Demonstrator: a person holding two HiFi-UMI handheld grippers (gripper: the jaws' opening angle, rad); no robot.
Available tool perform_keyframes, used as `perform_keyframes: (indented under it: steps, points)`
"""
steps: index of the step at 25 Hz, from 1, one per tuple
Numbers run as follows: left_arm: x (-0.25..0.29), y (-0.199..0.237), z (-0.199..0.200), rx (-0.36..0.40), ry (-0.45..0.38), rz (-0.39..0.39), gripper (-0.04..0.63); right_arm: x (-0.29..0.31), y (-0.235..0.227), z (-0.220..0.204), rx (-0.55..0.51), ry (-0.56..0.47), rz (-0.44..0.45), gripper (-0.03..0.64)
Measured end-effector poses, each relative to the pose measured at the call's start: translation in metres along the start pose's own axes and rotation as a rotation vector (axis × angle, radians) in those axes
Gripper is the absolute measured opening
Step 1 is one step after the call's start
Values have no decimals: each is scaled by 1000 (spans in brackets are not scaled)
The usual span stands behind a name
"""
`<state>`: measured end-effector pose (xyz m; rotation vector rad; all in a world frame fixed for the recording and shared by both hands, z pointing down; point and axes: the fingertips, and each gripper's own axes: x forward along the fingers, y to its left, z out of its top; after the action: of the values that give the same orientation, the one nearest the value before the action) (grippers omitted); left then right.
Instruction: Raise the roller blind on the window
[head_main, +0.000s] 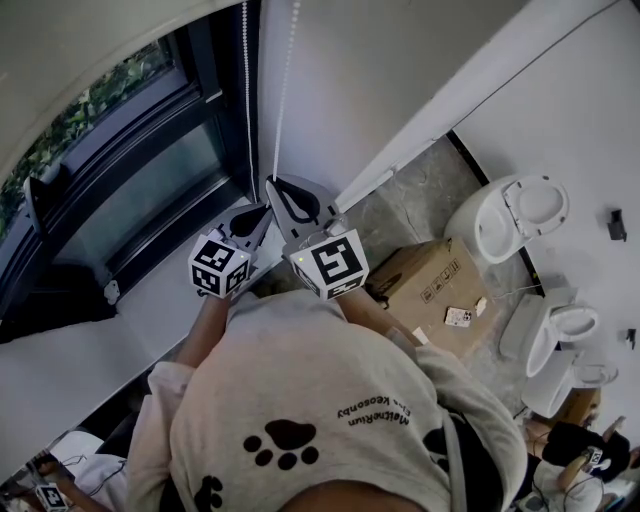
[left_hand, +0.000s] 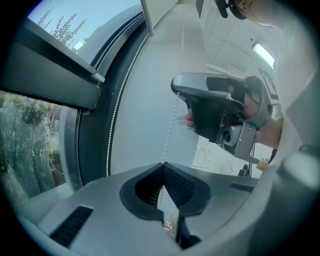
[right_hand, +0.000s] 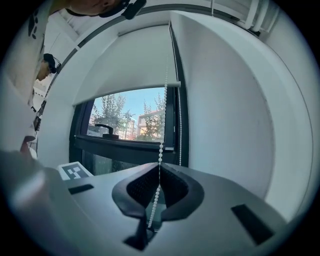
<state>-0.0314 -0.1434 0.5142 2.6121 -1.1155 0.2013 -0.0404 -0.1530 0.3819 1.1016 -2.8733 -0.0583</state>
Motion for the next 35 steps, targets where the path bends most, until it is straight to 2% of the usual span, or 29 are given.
perform_keyframes:
  steps: [10, 16, 18, 20, 25, 31, 35]
  points:
    - [2, 1, -17, 13, 14, 15, 9, 2, 2, -17, 10, 14, 4, 11]
    - [-5, -6, -10, 11, -5, -37, 11, 2, 2, -16, 9, 19, 4, 11]
    - [-10, -10, -2, 5, -24, -52, 23, 2, 2, -16, 10, 21, 4, 11]
    - [-15, -14, 9, -3, -42, -68, 134, 2, 1, -16, 10, 20, 6, 11]
    - [-32, -21, 36, -10, -62, -94, 130, 3, 2, -17, 7, 16, 10, 11]
    - [-53, -19, 80, 35, -72, -68, 130, 4, 1, -17, 3, 12, 7, 11]
    - [-63, -29, 123, 64, -119, -95, 130, 4, 0, -17, 4, 13, 9, 11]
